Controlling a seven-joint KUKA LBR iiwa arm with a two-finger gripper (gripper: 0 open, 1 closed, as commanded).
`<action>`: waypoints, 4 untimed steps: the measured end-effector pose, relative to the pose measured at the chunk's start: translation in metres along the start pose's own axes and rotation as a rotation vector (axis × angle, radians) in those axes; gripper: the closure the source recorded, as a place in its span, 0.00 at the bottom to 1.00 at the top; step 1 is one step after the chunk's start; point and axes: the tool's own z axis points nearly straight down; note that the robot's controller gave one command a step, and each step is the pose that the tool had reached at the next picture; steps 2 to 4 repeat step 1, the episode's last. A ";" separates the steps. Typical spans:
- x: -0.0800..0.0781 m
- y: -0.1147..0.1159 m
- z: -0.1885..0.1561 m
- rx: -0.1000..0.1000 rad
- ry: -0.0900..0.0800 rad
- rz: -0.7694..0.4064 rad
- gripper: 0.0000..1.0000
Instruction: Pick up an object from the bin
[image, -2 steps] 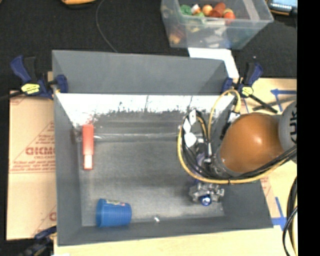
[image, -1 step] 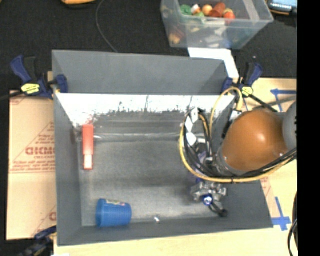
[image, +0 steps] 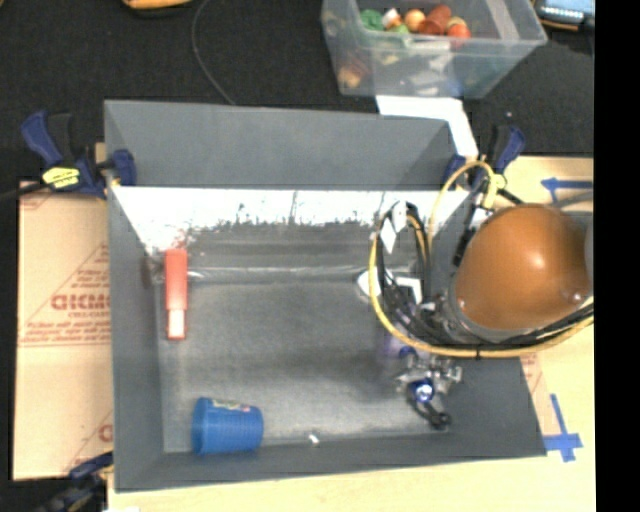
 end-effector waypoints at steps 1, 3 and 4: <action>0.000 0.000 -0.026 0.000 -0.001 0.002 1.00; 0.000 0.000 -0.026 0.000 -0.001 0.002 1.00; 0.000 0.000 -0.026 0.000 -0.001 0.002 1.00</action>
Offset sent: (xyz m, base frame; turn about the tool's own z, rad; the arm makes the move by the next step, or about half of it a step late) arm 0.0003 -0.0002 0.0209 0.0012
